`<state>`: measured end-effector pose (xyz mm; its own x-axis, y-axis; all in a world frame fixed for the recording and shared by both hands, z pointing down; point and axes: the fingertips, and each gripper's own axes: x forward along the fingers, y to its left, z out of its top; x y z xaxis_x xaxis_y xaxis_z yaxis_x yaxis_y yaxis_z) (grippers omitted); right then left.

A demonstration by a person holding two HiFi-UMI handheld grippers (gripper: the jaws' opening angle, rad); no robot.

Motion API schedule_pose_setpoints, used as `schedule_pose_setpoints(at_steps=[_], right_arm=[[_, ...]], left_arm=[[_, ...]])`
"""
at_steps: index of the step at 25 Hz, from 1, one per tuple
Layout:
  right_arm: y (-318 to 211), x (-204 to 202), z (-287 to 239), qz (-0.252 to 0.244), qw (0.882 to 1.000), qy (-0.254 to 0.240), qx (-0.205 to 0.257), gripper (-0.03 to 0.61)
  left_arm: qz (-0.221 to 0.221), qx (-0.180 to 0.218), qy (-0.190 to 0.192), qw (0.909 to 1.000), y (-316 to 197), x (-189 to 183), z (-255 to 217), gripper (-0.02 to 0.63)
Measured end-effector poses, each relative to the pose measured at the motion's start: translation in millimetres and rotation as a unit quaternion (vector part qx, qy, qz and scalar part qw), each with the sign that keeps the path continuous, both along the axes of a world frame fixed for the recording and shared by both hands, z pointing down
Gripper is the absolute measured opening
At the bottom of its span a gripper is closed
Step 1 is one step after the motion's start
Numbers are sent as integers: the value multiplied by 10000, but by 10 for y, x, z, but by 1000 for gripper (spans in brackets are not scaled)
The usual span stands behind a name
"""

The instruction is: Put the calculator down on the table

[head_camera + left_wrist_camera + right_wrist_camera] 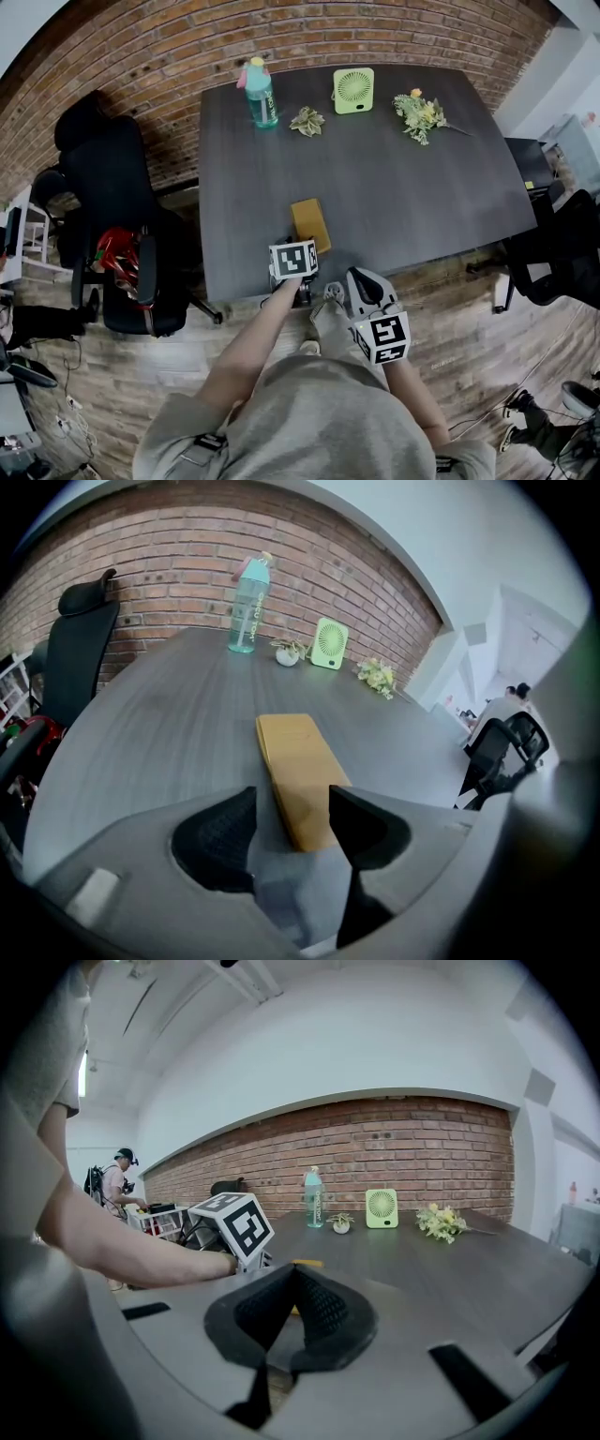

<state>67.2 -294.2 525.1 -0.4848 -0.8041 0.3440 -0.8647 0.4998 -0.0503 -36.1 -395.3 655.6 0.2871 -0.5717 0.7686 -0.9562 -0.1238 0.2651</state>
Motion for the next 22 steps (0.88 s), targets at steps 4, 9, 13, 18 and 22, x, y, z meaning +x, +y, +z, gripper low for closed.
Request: schedule_pose_setpoints(at_steps=[4,9,13,18,22], right_arm=[[112,-34,-48,22,10000,-8,24,3],[289,-44,-79,54,9999,-42,79,3],[443,-49,-94,70,9999,-68,107,3],[620,-89,-111,53,9999,-69,138,3],[752,-113,-134,52,9998,-81,184,3]], left_arm=[[78,25,106,9999,162,-33,-113,238],[159,54,213,9996,420,-59,-262,224],[166,220,257,9993,624,-91,-440,174],[137,419,460,9980,878,-142,-650,126],[98,510,668,9964,1104,-163,-799,94]])
